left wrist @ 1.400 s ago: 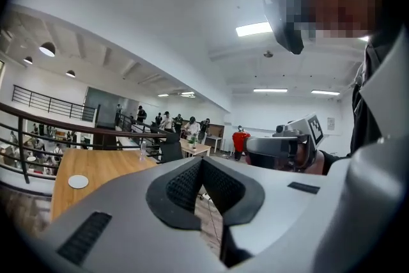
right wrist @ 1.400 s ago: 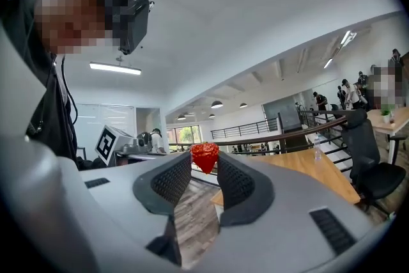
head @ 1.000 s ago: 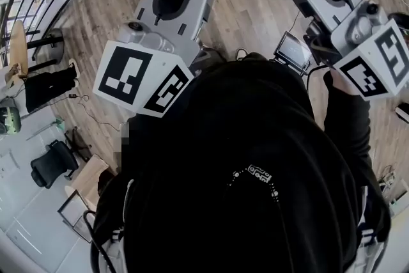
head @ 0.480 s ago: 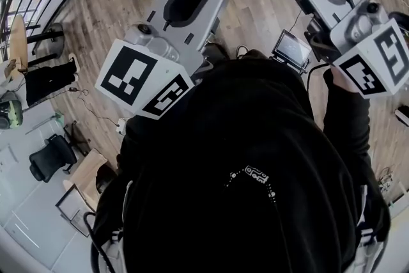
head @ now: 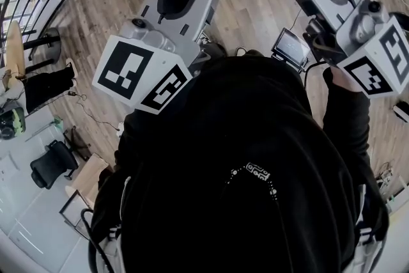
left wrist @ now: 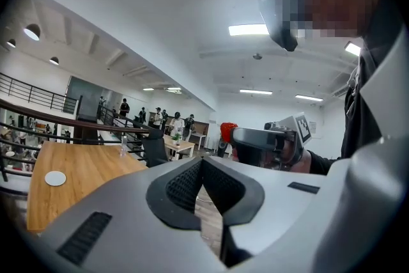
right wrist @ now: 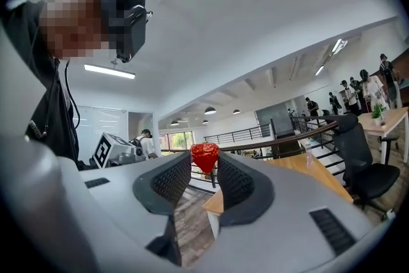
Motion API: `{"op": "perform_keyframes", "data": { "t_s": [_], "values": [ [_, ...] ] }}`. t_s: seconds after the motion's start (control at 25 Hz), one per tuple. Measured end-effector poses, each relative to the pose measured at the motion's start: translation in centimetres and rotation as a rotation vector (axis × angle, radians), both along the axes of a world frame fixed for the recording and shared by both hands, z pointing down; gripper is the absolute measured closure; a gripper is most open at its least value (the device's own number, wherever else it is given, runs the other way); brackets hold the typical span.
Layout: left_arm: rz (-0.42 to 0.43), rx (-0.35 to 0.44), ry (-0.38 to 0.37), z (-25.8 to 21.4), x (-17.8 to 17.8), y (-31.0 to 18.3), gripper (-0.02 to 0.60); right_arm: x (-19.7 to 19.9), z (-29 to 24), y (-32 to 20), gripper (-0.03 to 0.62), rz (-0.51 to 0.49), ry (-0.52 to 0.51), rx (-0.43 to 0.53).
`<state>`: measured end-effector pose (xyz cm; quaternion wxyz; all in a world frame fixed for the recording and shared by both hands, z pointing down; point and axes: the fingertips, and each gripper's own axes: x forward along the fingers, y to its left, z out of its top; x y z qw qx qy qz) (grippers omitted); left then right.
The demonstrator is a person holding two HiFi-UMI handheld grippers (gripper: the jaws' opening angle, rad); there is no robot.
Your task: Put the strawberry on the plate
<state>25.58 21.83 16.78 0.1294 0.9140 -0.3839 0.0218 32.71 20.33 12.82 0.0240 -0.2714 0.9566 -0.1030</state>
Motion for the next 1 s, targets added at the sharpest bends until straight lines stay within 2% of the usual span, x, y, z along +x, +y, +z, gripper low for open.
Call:
{"op": "perform_keyframes", "data": {
  "t_s": [0.12,0.36,0.56,0.68,1.0],
  "values": [
    [0.034,0.005,0.02,-0.4,-0.5,-0.9,0.578,-0.8,-0.5,-0.6,0.457,-0.002,-0.014,-0.013],
    [0.035,0.007,0.032,0.0,-1.2,-2.7,0.578,-1.5,-0.4,-1.8,0.457,0.003,-0.004,-0.021],
    [0.029,-0.014,0.062,-0.2,-5.6,-6.7,0.578,-6.2,-0.9,-5.9,0.457,-0.016,0.028,-0.021],
    [0.025,-0.001,0.044,-0.6,-7.9,-8.6,0.578,-9.4,-1.3,-7.1,0.457,-0.043,0.037,-0.027],
    [0.025,0.021,0.044,-1.7,-13.8,-9.6,0.578,-15.4,-2.5,-8.2,0.457,-0.05,0.07,-0.033]
  ]
}}
